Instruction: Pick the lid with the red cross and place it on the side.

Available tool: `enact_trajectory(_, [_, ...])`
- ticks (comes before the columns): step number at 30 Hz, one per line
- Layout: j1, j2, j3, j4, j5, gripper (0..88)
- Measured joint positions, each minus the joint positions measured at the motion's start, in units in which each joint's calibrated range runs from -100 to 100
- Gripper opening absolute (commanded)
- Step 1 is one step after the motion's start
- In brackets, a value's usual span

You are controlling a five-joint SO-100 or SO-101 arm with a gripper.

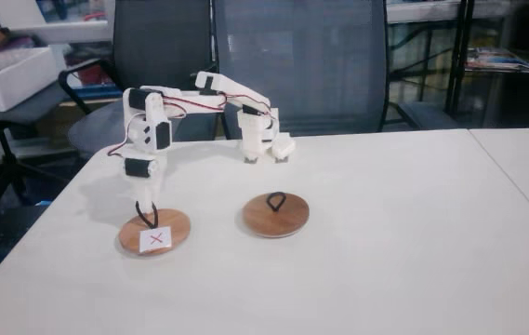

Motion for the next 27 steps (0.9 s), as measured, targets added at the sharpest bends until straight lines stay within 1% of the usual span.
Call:
enact_trajectory(20, [0.0, -0.4, 0.0, 0.0, 0.1, 0.1])
enact_trajectory(27, [-0.5, -9.6, 0.1, 3.1, 0.2, 0.1])
